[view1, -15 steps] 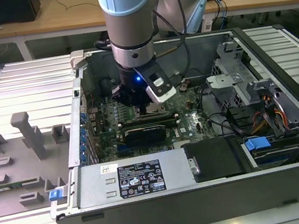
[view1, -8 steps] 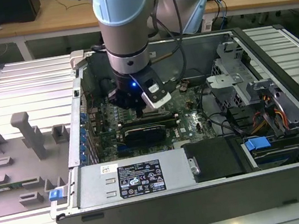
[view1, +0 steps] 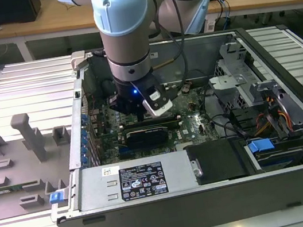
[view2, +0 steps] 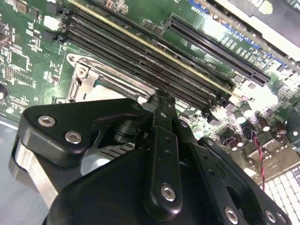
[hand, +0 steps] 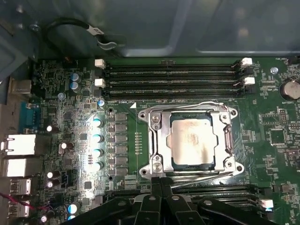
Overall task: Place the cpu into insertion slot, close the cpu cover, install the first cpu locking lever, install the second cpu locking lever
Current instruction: 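Install the second cpu locking lever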
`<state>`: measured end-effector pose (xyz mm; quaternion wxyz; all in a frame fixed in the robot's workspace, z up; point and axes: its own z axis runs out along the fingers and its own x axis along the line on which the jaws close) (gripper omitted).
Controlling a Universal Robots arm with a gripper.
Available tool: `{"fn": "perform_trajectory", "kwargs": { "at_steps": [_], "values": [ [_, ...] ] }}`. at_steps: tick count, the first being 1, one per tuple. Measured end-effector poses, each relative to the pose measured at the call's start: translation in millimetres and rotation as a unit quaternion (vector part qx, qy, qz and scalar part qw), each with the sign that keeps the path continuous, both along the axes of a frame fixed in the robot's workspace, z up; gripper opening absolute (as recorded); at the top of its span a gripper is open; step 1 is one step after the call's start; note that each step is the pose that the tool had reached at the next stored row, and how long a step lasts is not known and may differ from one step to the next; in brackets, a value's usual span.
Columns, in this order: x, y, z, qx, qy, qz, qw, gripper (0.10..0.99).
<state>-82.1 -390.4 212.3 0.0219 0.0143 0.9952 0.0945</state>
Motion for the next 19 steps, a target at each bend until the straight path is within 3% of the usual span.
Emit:
{"fn": "perform_trajectory", "kwargs": {
  "at_steps": [3, 9, 12, 19],
  "values": [
    [-1.8, -0.9, -2.7, 0.0067, 0.0, 0.0, 1.0, 0.106],
    [-7.0, -0.9, -7.1, 0.0097, 0.0, 0.0, 1.0, 0.106],
    [-7.1, -0.7, -10.0, 0.0157, 0.0, 0.0, 0.9999, 0.106],
    [-7.7, 1.5, -13.3, 0.016, -0.0001, 0.0, 0.9999, 0.106]
  ]
}}
